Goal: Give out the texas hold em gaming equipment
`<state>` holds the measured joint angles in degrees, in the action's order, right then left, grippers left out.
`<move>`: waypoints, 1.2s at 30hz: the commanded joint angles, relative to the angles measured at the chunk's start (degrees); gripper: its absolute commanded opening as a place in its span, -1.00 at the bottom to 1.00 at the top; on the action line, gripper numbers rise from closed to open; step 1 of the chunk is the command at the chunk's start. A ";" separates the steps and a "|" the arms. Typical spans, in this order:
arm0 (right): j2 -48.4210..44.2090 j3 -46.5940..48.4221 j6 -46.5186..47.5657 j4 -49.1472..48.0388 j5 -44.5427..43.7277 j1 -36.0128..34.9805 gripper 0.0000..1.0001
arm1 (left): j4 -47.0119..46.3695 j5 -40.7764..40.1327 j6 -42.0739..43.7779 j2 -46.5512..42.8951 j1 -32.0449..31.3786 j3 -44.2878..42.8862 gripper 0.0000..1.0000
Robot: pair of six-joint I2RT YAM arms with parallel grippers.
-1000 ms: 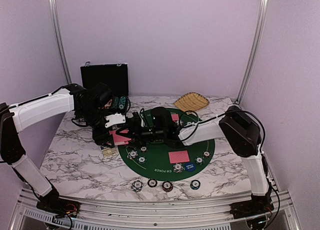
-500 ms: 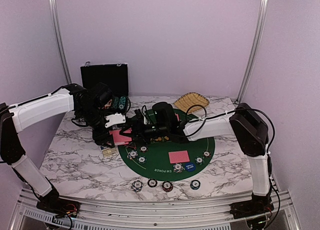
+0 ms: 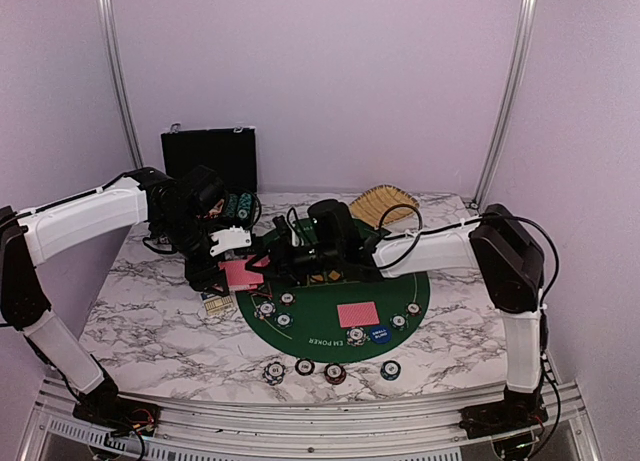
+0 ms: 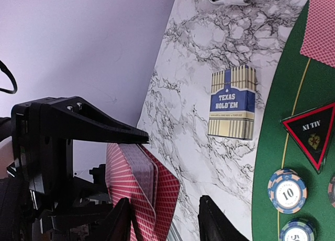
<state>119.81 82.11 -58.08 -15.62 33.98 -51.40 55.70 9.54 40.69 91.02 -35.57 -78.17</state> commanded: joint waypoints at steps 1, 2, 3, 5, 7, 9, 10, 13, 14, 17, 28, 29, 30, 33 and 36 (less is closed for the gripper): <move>-3.53 -0.24 1.17 1.55 -0.58 0.47 -0.16 | 0.94 0.45 0.09 -1.78 -0.03 -1.73 -1.00; -3.68 -0.27 1.20 1.55 -0.58 0.43 -0.18 | 0.90 0.48 0.09 -1.78 -0.02 -1.73 -1.00; -3.91 -0.36 1.22 1.57 -0.56 0.43 -0.20 | 0.90 0.45 0.14 -1.73 -0.03 -1.80 -1.00; -4.26 -0.45 1.14 1.59 -0.55 0.49 -0.24 | 0.90 0.41 0.16 -1.65 -0.02 -1.87 -1.00; -4.47 -0.62 1.10 1.66 -0.49 0.47 -0.28 | 0.90 0.41 0.17 -1.64 -0.02 -1.90 -1.00; -4.77 -0.65 1.08 1.90 -0.49 0.42 -0.30 | 0.90 0.44 0.18 -1.67 -0.03 -1.90 -1.00; -4.90 -0.70 1.05 1.96 -0.42 0.40 -0.32 | 0.90 0.40 0.19 -1.66 -0.02 -1.90 -1.00; -5.03 -0.88 0.90 1.94 -0.08 0.42 -0.41 | 0.97 0.34 0.20 -1.59 -0.02 -1.90 -1.00; -5.09 -0.95 0.79 1.94 0.01 0.42 -0.42 | 0.91 0.34 0.18 -1.62 -0.02 -1.90 -1.00; -5.01 -1.43 0.09 1.21 0.48 0.42 -0.49 | 0.92 0.38 0.18 -1.57 -0.07 -1.92 -1.00; -4.62 -4.87 -5.41 -6.79 3.99 1.30 -0.84 | 0.95 -0.16 0.26 -1.73 -0.02 -1.81 -1.00; -4.91 -5.61 -6.17 -8.17 4.26 1.58 -0.90 | 0.98 -0.19 0.27 -1.77 -0.02 -1.77 -1.00; -5.28 -6.83 -7.10 -9.67 4.52 1.76 -0.95 | 0.91 -0.18 0.27 -1.78 -0.02 -1.73 -1.00; -6.53 -8.52 -8.24 -11.18 4.83 2.64 -1.00 | 0.90 -0.30 0.27 -1.69 -0.02 -1.65 -1.00; -8.17 -10.24 -8.35 -11.77 4.78 3.24 -1.00 | 0.90 -0.32 0.36 -1.64 -0.02 -1.47 -1.00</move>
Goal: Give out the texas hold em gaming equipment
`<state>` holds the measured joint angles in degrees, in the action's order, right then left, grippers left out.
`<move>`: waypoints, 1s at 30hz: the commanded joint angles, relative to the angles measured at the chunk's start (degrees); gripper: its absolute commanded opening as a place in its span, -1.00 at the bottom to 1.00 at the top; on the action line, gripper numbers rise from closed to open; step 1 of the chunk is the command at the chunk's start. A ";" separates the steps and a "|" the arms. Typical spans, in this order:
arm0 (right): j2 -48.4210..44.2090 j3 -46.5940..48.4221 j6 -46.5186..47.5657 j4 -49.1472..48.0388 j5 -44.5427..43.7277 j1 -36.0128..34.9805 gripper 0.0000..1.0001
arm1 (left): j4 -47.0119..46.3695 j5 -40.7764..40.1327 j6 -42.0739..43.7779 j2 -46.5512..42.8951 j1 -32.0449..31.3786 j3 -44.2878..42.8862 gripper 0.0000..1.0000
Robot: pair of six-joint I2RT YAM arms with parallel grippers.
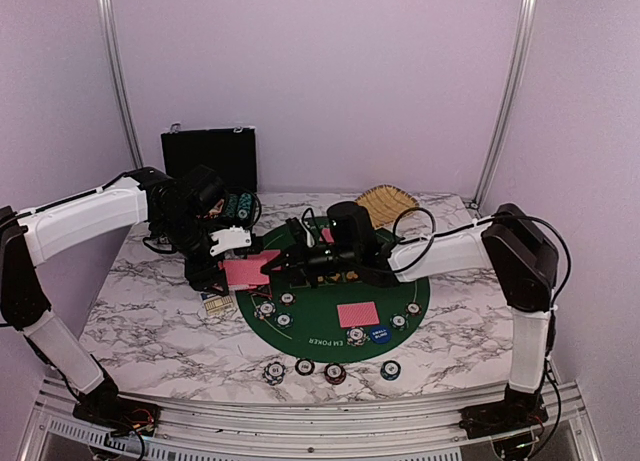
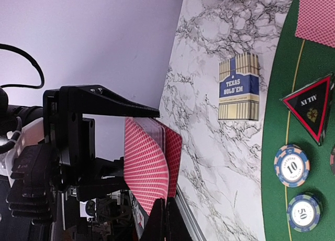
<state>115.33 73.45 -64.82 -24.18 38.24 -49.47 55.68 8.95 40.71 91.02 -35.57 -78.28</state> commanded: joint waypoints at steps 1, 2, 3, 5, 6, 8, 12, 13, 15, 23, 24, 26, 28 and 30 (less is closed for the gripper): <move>-4.13 -2.27 -1.70 -3.47 0.57 1.57 -1.00 | 0.92 0.27 0.34 -1.58 -0.02 -1.35 -1.00; -4.63 -2.84 -1.79 -3.63 0.65 1.84 -1.00 | 0.90 0.20 0.34 -1.55 -0.02 -1.35 -1.00; -5.18 -3.52 -1.88 -3.74 0.73 2.02 -1.00 | 0.92 0.22 0.34 -1.57 -0.02 -1.35 -1.00; -6.39 -5.16 -2.06 -4.16 0.93 2.62 -1.00 | 0.92 0.24 0.29 -1.56 -0.02 -1.39 -1.00; -7.02 -6.03 -2.01 -4.15 1.03 2.98 -1.00 | 0.92 0.26 0.33 -1.63 -0.02 -1.40 -1.00; -8.83 -7.98 -1.63 -3.70 1.24 4.05 -1.00 | 0.99 0.18 0.36 -1.57 -0.02 -1.35 -1.00; -12.78 -12.82 0.23 -1.44 2.27 7.39 -1.00 | 1.00 0.08 0.31 -1.77 -0.02 -1.21 -1.00; -13.95 -14.13 1.00 -0.29 2.54 8.38 -1.00 | 1.01 -0.02 0.33 -1.78 -0.02 -1.18 -1.00; -16.25 -16.58 3.52 2.88 2.93 10.45 -1.00 | 1.05 -0.07 0.34 -1.84 -0.02 -1.22 -1.00; -21.62 -24.56 15.17 17.61 1.47 18.56 -1.00 | 1.23 0.17 0.30 -1.67 -0.02 -1.54 -1.00; -21.71 -24.80 16.54 19.29 0.68 19.00 -1.00 | 1.29 0.12 0.30 -1.62 -0.02 -1.53 -1.00; -21.37 -25.15 18.76 21.31 -0.70 19.59 -1.00 | 1.27 0.18 0.31 -1.55 -0.02 -1.62 -1.00; -20.57 -25.00 20.96 23.23 -2.47 19.76 -1.00 | 1.34 0.26 0.38 -1.48 -0.02 -1.73 -1.00; -19.46 -24.32 22.87 25.74 -4.35 19.77 -1.00 | 1.36 0.22 0.34 -1.40 -0.02 -1.78 -1.00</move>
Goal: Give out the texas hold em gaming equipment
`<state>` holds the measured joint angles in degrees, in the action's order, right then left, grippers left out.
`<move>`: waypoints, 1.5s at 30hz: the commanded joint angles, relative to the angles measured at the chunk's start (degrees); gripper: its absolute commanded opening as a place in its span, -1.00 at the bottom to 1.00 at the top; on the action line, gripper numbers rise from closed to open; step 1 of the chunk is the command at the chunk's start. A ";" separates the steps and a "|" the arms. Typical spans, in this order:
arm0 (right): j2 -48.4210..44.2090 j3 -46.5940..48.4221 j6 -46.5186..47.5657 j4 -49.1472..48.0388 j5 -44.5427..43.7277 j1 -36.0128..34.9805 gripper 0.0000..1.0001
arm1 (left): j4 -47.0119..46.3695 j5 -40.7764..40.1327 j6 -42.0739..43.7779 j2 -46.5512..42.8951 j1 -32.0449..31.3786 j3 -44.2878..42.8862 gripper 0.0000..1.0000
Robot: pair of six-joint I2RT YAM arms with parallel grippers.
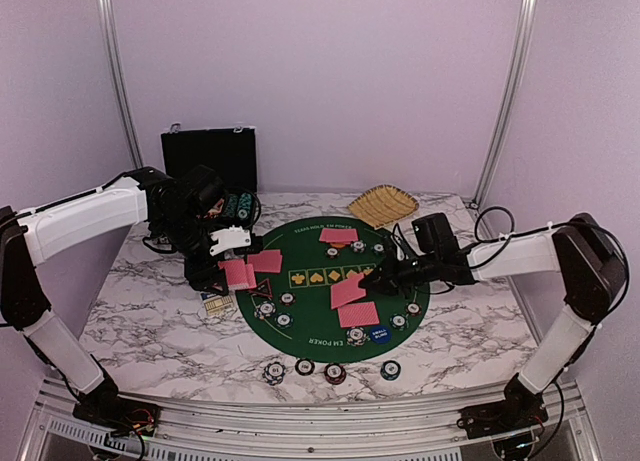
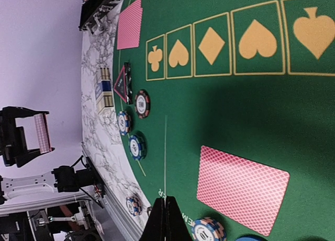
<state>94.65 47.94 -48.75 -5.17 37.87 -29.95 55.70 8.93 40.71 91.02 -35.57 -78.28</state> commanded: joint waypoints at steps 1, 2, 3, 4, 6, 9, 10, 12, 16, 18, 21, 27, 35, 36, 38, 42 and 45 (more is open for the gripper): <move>2.05 1.49 7.62 7.55 -4.64 0.25 -1.00 | 1.34 0.20 0.35 -1.40 -0.02 -1.79 -1.00; 2.57 1.83 8.37 8.42 -5.36 0.25 -1.00 | 1.42 0.15 0.38 -1.45 -0.02 -1.79 -1.00; 3.10 2.03 9.02 9.09 -6.33 0.25 -1.00 | 1.47 0.17 0.42 -1.52 -0.02 -1.80 -1.00; 3.47 2.26 9.63 9.77 -7.04 0.25 -1.00 | 1.51 0.16 0.45 -1.54 -0.02 -1.79 -1.00; 3.92 2.75 10.99 11.66 -8.64 0.25 -1.00 | 1.51 0.20 0.43 -1.58 -0.02 -1.71 -1.00; 4.05 2.97 12.33 13.38 -10.34 0.27 -1.00 | 1.60 0.21 0.49 -1.48 -0.02 -1.83 -1.00; 4.09 3.06 12.69 13.81 -10.81 0.25 -1.00 | 1.62 0.23 0.53 -1.46 -0.02 -1.84 -1.00; 4.21 3.40 13.63 15.11 -12.12 0.25 -1.00 | 1.60 0.30 0.46 -1.33 -0.02 -1.88 -1.00; 4.23 4.53 15.64 18.06 -14.72 0.25 -1.00 | 1.73 0.52 0.41 -1.29 -0.02 -1.97 -1.00; 4.14 5.18 16.65 19.58 -15.63 0.25 -0.95 | 1.78 0.45 0.54 -1.44 -0.02 -1.88 -1.00; 3.92 6.19 17.78 21.61 -16.48 0.17 -0.66 | 1.78 0.51 0.45 -1.54 -0.02 -1.79 -1.00; 1.11 8.13 17.77 24.27 -18.37 -0.05 -0.08 | 1.84 0.83 0.26 -1.66 -0.02 -1.84 -1.00; -4.95 11.15 10.49 16.41 -16.67 -4.86 0.41 | 1.78 1.23 -0.05 -1.77 -0.02 -2.22 -1.00; -4.93 10.98 8.55 13.39 -15.13 -6.20 0.50 | 1.78 1.43 -0.10 -1.79 -0.02 -2.29 -1.00; -3.94 10.52 4.23 5.76 -11.72 -8.74 0.61 | 1.77 1.59 -0.19 -1.73 -0.02 -2.31 -1.00; 0.82 10.37 -5.58 -8.83 -6.32 -13.32 0.72 | 1.78 1.87 -0.26 -1.73 -0.02 -2.31 -1.00; 6.18 13.18 -9.49 -13.87 -4.59 -16.70 0.73 | 1.75 1.89 -0.36 -1.81 -0.02 -2.39 -1.00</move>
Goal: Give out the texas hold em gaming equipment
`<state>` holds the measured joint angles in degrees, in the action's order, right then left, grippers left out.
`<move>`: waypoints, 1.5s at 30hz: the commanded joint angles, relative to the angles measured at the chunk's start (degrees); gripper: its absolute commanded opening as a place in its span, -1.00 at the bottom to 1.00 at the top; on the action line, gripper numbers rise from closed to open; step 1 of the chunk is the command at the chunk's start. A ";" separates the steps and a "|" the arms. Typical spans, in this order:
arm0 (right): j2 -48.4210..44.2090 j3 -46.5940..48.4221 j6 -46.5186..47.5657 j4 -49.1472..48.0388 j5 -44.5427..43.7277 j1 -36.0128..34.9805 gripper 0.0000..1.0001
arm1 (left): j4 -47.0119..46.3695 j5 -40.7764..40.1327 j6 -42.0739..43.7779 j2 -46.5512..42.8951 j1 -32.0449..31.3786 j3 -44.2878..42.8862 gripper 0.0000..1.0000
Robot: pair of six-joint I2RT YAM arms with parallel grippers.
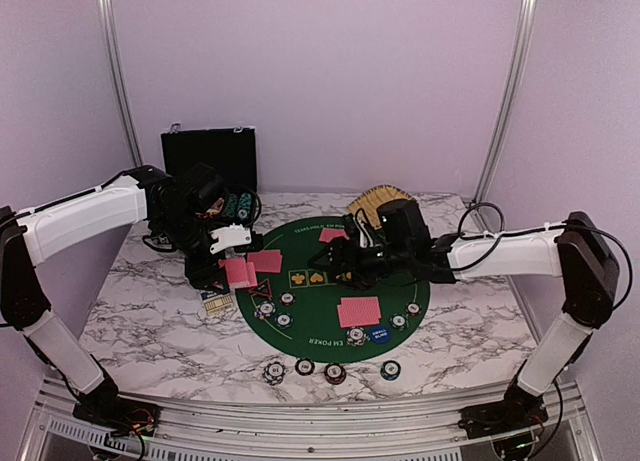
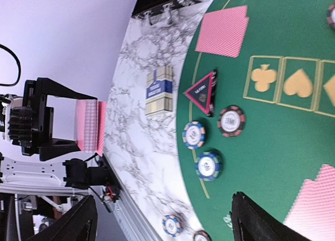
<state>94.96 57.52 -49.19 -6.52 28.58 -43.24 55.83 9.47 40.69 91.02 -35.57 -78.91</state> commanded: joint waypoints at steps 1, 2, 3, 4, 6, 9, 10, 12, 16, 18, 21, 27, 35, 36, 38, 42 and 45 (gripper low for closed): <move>7.33 4.91 -9.74 -13.37 4.88 -4.37 0.73 | 1.64 1.38 -0.39 -1.89 -0.02 -1.81 -1.00; 8.75 6.65 -10.10 -13.86 5.03 -5.16 0.74 | 1.65 1.44 -0.35 -1.94 -0.02 -1.77 -1.00; 10.15 8.06 -10.59 -14.38 5.26 -5.91 0.74 | 1.65 1.45 -0.43 -1.89 -0.02 -1.94 -1.00; 11.63 9.27 -11.03 -14.84 5.67 -6.54 0.74 | 1.66 1.37 -0.43 -1.85 -0.02 -1.99 -1.00; 13.98 11.12 -12.26 -16.59 6.25 -7.67 0.74 | 1.65 1.44 -0.43 -1.95 -0.02 -2.08 -1.00; 16.95 13.18 -13.67 -18.53 6.42 -8.93 0.75 | 1.62 1.51 -0.42 -1.82 -0.02 -2.12 -1.00; 17.92 13.77 -14.15 -19.32 6.48 -9.22 0.76 | 1.64 1.51 -0.43 -1.87 -0.02 -2.12 -1.00; 19.52 14.69 -15.56 -21.15 6.73 -9.65 0.76 | 1.64 1.62 -0.41 -1.78 -0.02 -2.12 -1.00; 22.52 17.10 -17.30 -23.18 7.39 -10.23 0.78 | 1.62 1.61 -0.41 -1.64 -0.02 -2.27 -1.00; 23.82 18.21 -18.05 -24.10 7.52 -10.43 0.78 | 1.65 1.60 -0.32 -1.57 -0.02 -2.30 -1.00; 26.05 20.85 -18.67 -24.37 7.68 -10.83 0.78 | 1.65 1.83 -0.35 -1.52 -0.02 -2.21 -1.00; 30.34 25.75 -19.38 -23.76 8.58 -11.59 0.80 | 1.65 1.86 -0.25 -1.47 -0.02 -2.21 -1.00; 35.06 29.94 -21.65 -24.93 8.65 -12.36 0.81 | 1.65 1.76 -0.21 -1.64 -0.02 -2.30 -1.00; 35.56 30.50 -21.86 -24.94 8.69 -12.44 0.81 | 1.67 1.75 -0.20 -1.70 -0.02 -2.30 -1.00; 36.57 31.84 -21.99 -24.68 8.69 -12.47 0.82 | 1.65 1.68 -0.26 -1.73 -0.02 -2.30 -1.00; 37.86 33.44 -21.96 -23.35 8.69 -12.40 0.82 | 1.65 1.54 -0.20 -2.07 -0.02 -2.21 -1.00; 37.42 32.39 -20.88 -21.66 7.89 -11.98 0.82 | 1.64 1.49 -0.09 -2.38 -0.02 -2.08 -1.00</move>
<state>131.79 88.95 -70.54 -29.87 37.15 -55.18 56.12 10.02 40.47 91.00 -35.57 -79.02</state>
